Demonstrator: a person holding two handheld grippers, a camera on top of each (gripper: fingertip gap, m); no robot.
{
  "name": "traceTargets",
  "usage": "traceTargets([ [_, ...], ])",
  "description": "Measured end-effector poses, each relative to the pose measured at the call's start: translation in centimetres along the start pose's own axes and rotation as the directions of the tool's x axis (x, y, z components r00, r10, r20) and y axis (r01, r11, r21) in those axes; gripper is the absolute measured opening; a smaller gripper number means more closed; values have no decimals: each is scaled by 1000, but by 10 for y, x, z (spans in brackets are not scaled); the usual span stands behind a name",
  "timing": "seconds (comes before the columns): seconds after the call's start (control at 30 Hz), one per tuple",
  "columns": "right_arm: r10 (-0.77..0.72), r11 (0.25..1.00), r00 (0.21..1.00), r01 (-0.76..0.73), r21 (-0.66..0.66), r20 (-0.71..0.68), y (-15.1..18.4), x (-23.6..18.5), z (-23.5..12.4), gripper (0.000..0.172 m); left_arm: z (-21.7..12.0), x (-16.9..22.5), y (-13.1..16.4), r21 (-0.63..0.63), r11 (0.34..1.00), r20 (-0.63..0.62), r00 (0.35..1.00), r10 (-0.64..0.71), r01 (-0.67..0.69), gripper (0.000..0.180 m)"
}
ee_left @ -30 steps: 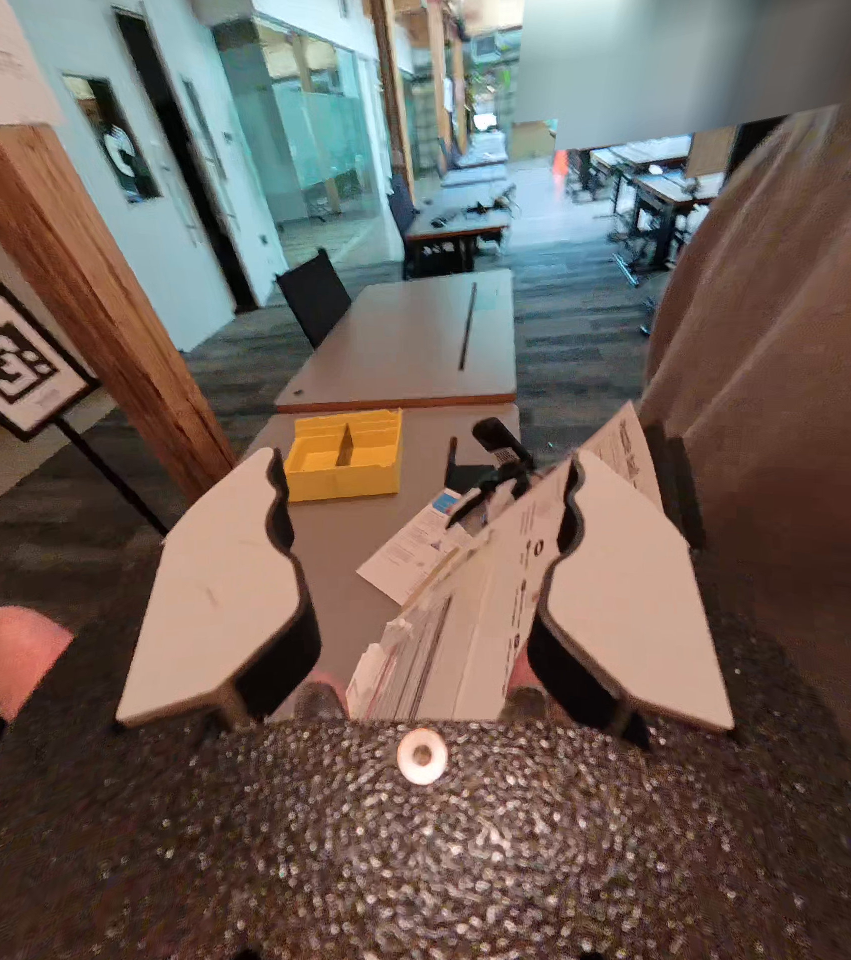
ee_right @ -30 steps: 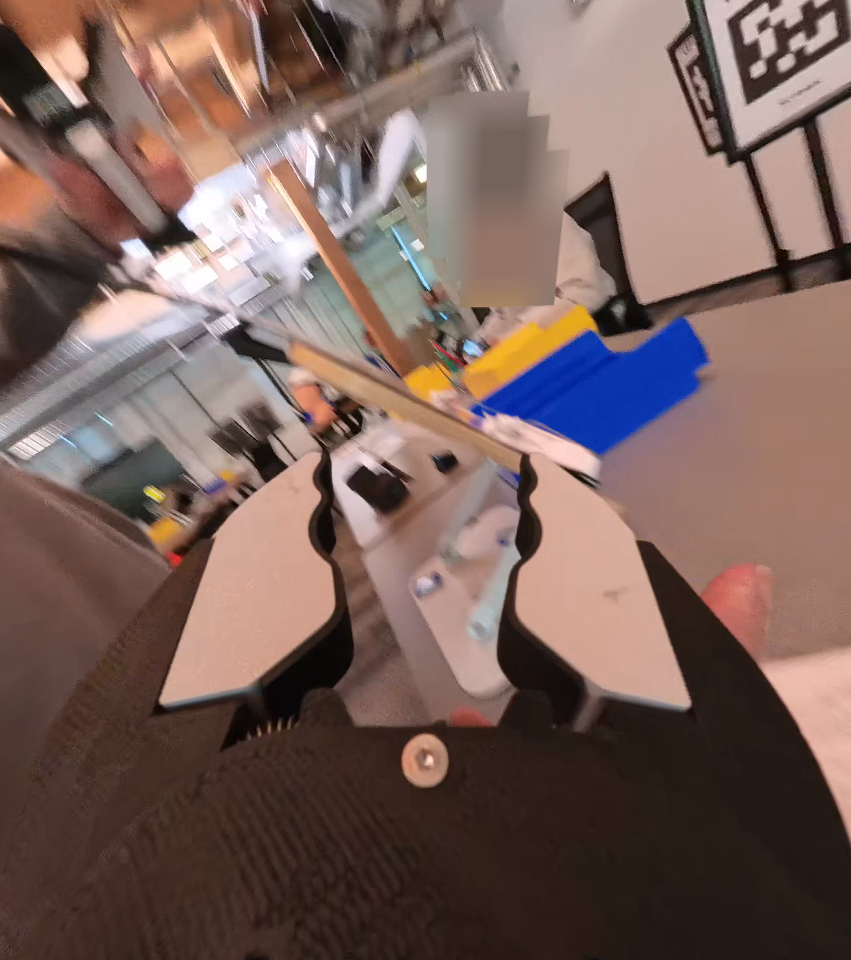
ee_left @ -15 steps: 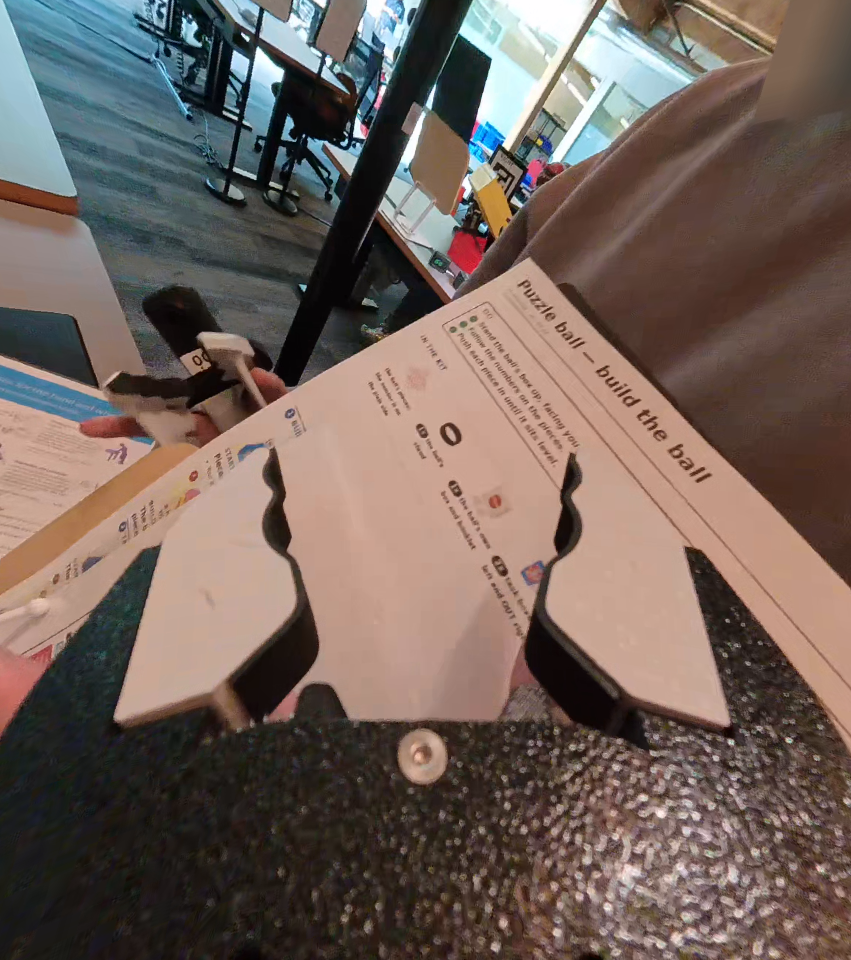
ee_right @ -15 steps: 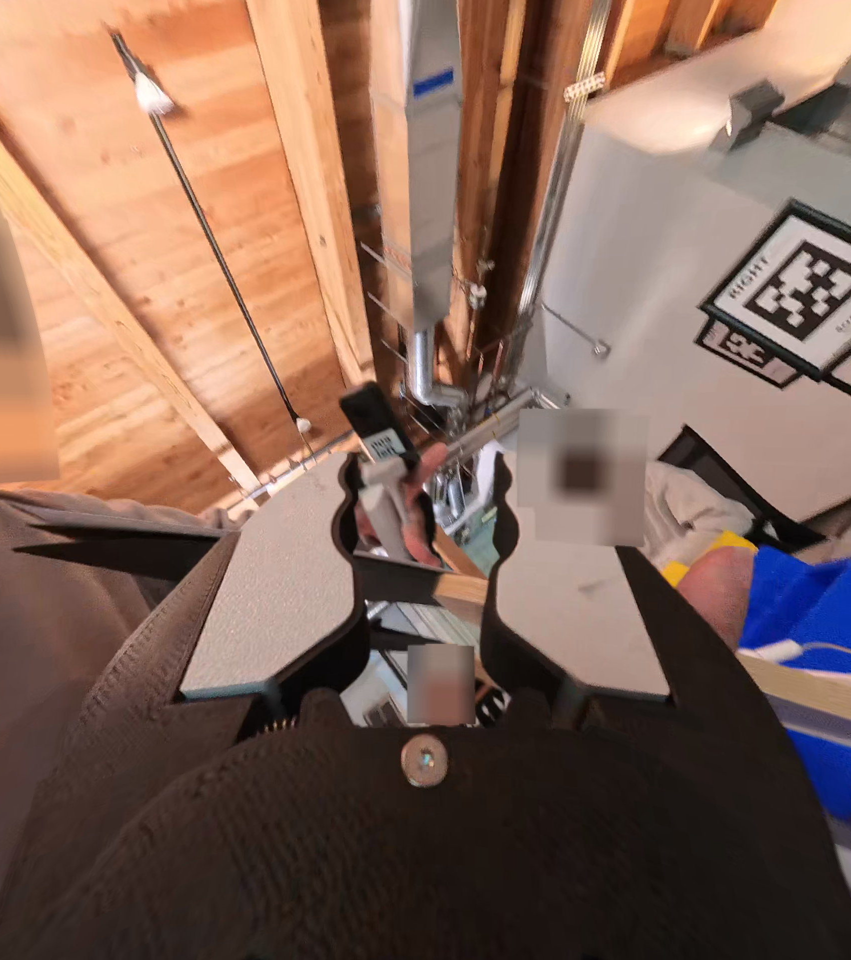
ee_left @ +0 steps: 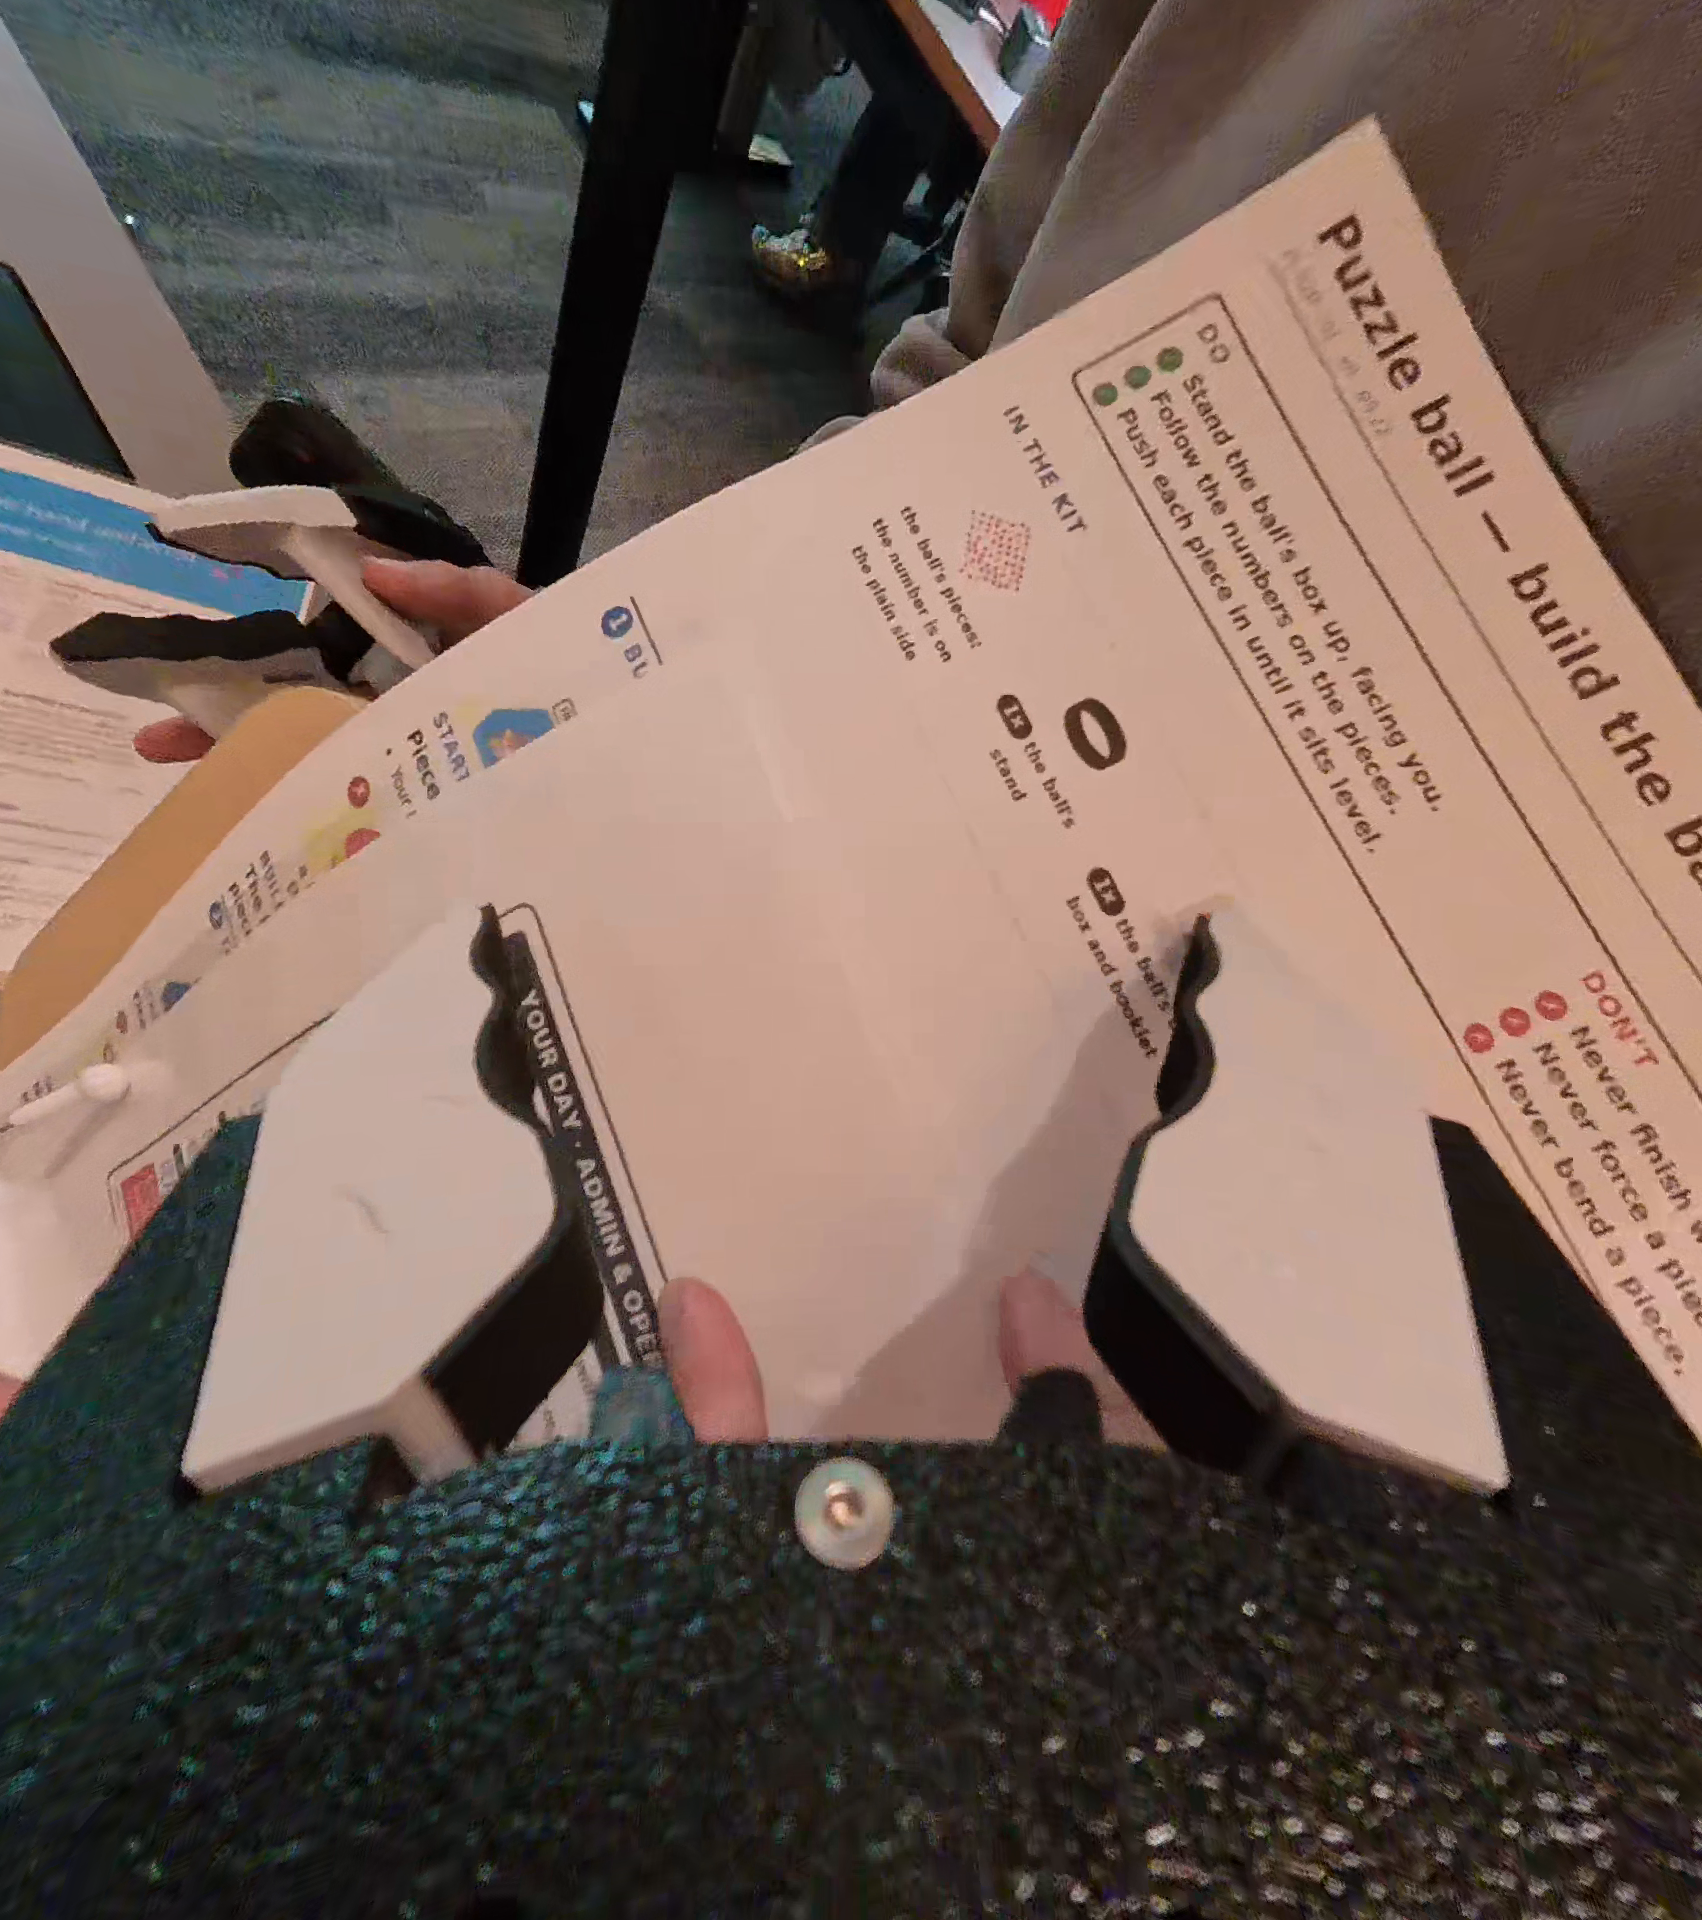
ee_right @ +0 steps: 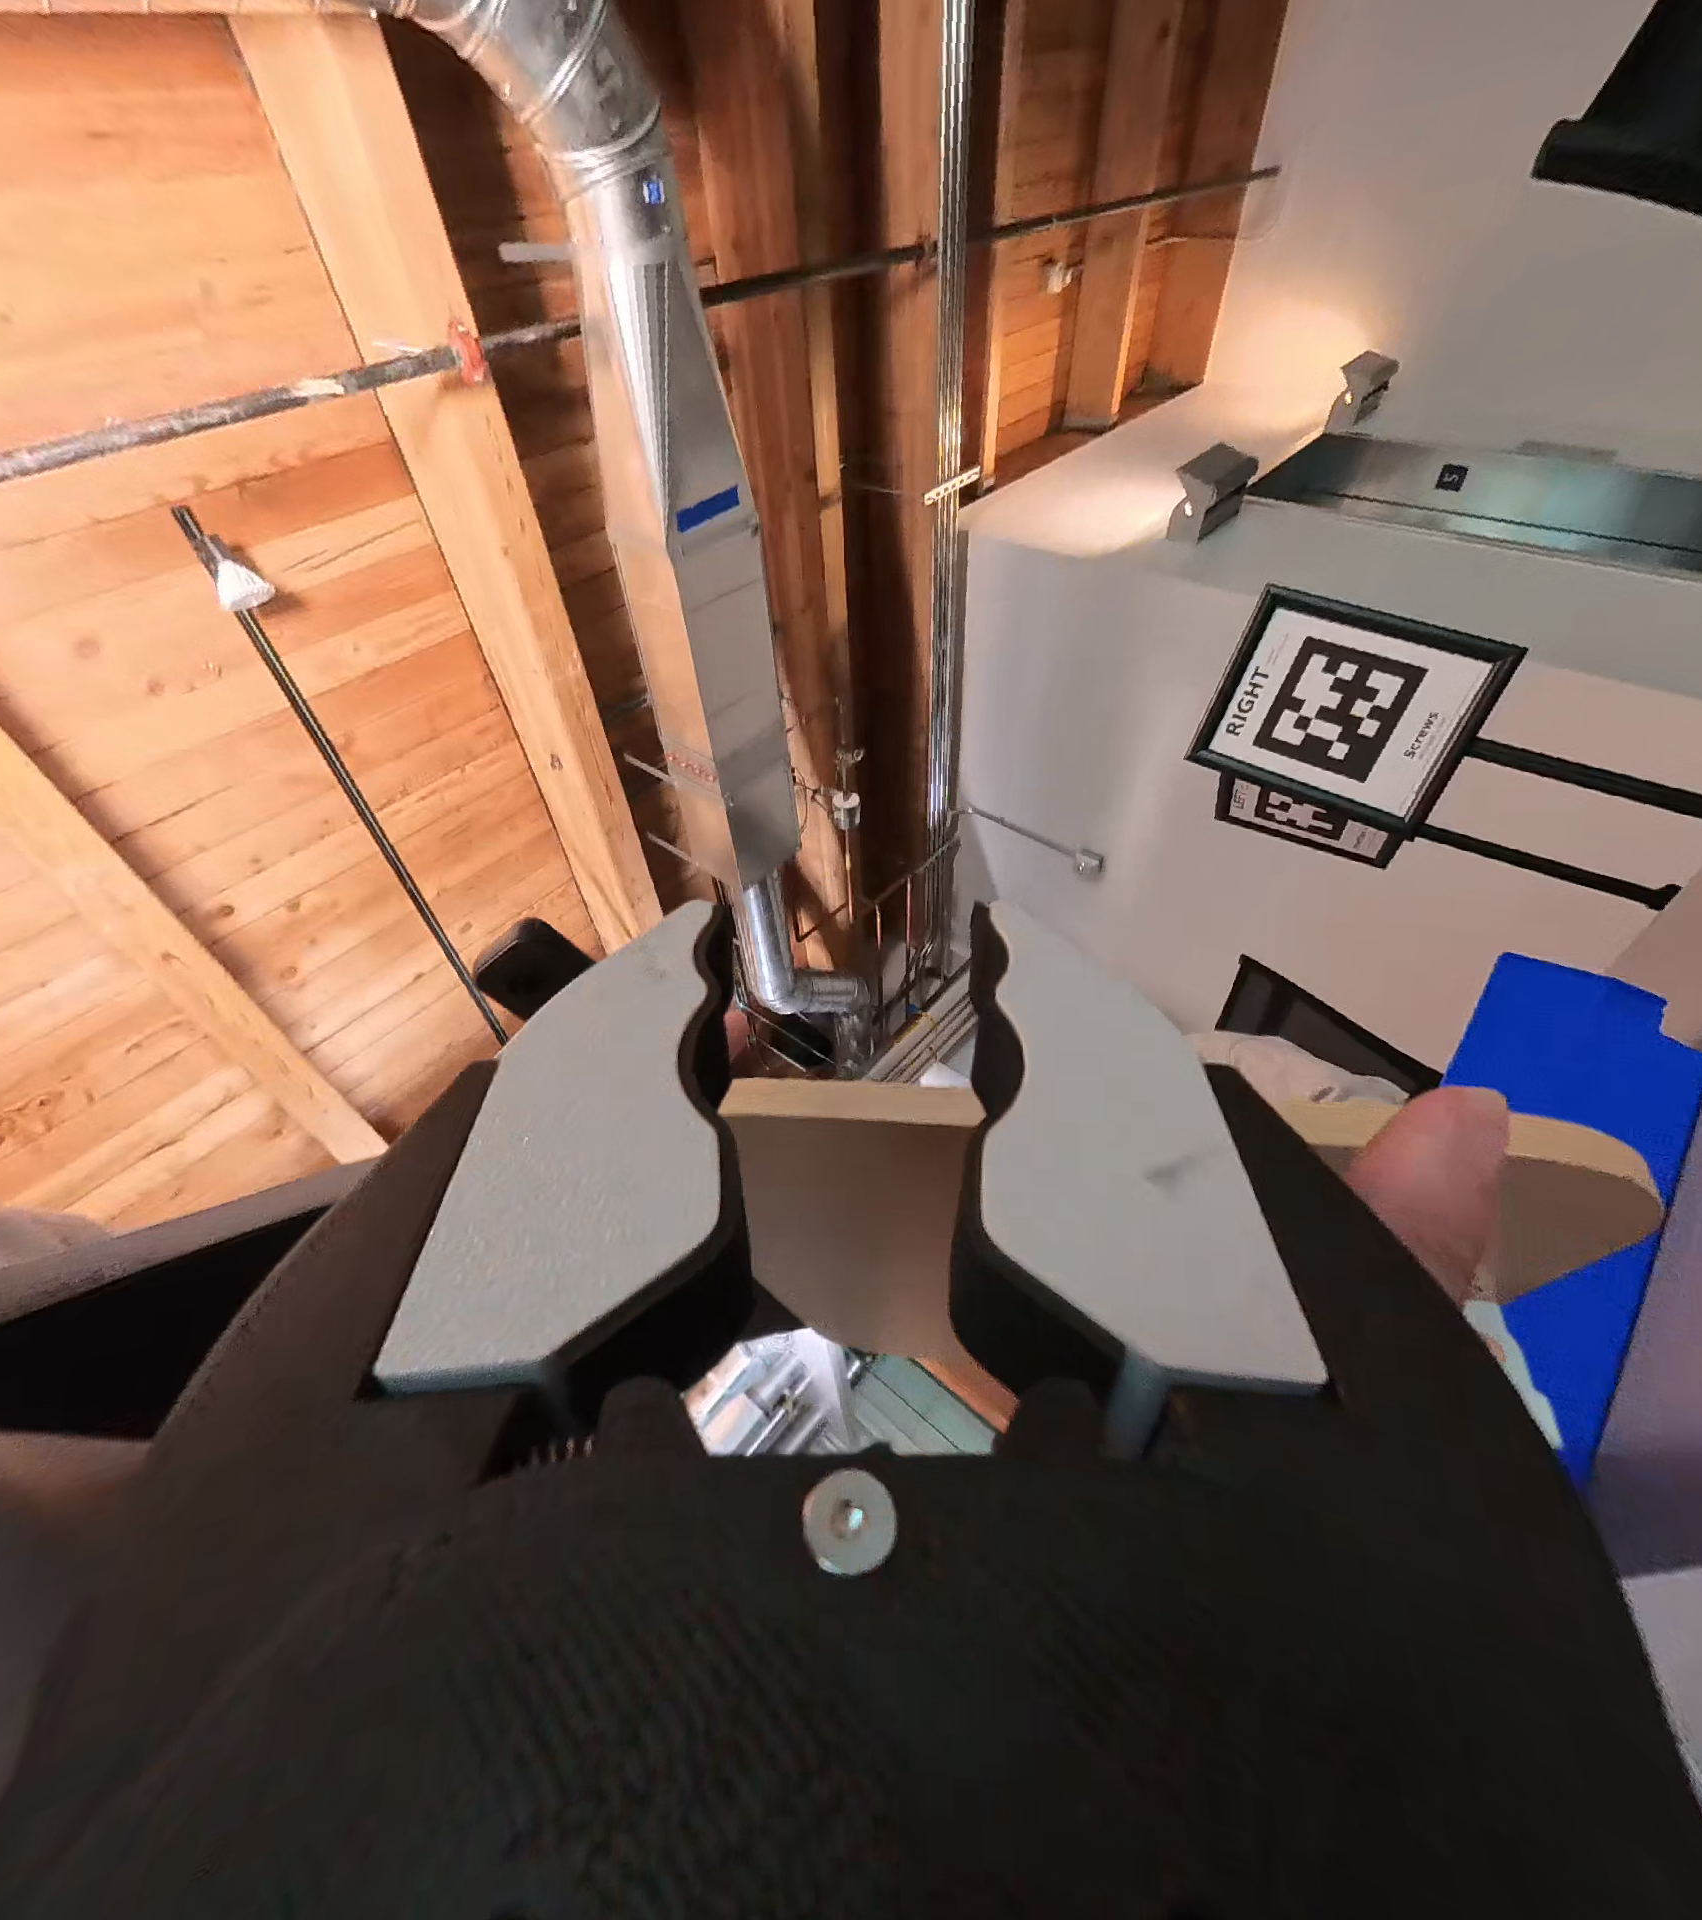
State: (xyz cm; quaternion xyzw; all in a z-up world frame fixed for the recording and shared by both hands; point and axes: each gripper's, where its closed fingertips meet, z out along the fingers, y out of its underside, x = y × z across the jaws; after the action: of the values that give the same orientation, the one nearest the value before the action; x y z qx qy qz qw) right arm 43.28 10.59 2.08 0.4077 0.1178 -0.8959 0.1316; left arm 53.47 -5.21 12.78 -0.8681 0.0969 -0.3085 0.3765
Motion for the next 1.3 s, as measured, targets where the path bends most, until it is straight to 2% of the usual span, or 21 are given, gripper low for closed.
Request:
traceTargets([
  [0.13, 66, 997, 996, -64, -30, 54, 3, 4, 27, 43, -11, 5, -21, -14, 996, -30, 996, -84, 84, 112],
  [0.3, 182, 983, 981, -180, -37, 73, -3, 12, 47, 31, -55, 32, -86, 121, 988, 0, 995, -95, 94, 112],
  [0.37, 189, 981, 978, -184, -58, 93, -4, 8, 54, 28, -88, 49, -102, 139, 982, 80, 987, -141, 129, 111],
  [0.43, 152, 983, 985, -142, -118, 81, 0, 6, 61, 30, -135, 60, -107, 193, 969, 283, 937, -203, 152, 110],
  [0.5, 92, 981, 995, -82, -176, 49, 4, 7, 66, 34, -193, 83, -104, 262, 958, 494, 837, -236, 116, 111],
  [0.53, 62, 979, 998, -56, -198, 22, 5, 9, 69, 37, -223, 98, -99, 300, 950, 596, 760, -260, 89, 111],
  [0.57, 34, 974, 999, -38, -225, -22, 6, 14, 72, 42, -254, 114, -90, 338, 938, 695, 654, -300, 71, 111],
  [0.6, -3, 965, 998, -12, -262, -57, 10, 18, 76, 50, -285, 131, -78, 369, 928, 783, 521, -340, 52, 112],
  [0.63, -48, 953, 997, 29, -302, -58, 14, 17, 79, 49, -312, 150, -64, 385, 922, 850, 380, -365, 25, 113],
  [0.7, -121, 928, 991, 90, -362, -65, 22, 17, 86, 51, -347, 187, -36, 393, 920, 913, 123, -389, -6, 122],
  [0.73, -131, 919, 989, 97, -381, -64, 25, 16, 90, 51, -351, 200, -21, 390, 921, 920, 40, -389, -3, 133],
  [0.77, -118, 915, 991, 87, -393, -55, 28, 13, 93, 49, -348, 207, -7, 386, 923, 923, -15, -386, 4, 145],
  [0.8, -91, 916, 994, 62, -395, -54, 30, 12, 97, 47, -340, 207, 9, 383, 923, 923, -50, -381, 26, 146],
  [0.87, -11, 928, 999, -10, -372, -54, 32, 10, 105, 41, -312, 191, 52, 390, 911, 921, -70, -384, 132, 146],
  [0.9, 21, 928, 998, -41, -370, -58, 33, 11, 107, 34, -294, 177, 76, 404, 896, 914, -61, -400, 182, 145],
  [0.97, 28, 922, 996, -60, -384, -88, 35, 16, 108, 31, -256, 145, 123, 458, 855, 885, -35, -464, 242, 137],
  [1.03, 7, 926, 997, -37, -376, -80, 31, 13, 109, 22, -216, 112, 165, 536, 807, 833, -2, -553, 249, 121],
  [1.1, -45, 911, 994, -2, -412, -104, 32, 16, 111, 24, -177, 81, 203, 613, 756, 775, 13, -632, 230, 119],
  [1.13, -70, 904, 992, 18, -427, -107, 32, 16, 112, 23, -157, 67, 217, 635, 743, 756, 29, -654, 213, 117],
  [1.23, -78, 886, 987, 3, -464, -142, 32, 24, 113, 18, -111, 27, 243, 645, 761, 759, 57, -649, 77, 116],
  [1.3, -71, 872, 984, -18, -489, -162, 34, 31, 112, 13, -79, -5, 254, 685, 726, 720, 98, -687, 59, 118],
])
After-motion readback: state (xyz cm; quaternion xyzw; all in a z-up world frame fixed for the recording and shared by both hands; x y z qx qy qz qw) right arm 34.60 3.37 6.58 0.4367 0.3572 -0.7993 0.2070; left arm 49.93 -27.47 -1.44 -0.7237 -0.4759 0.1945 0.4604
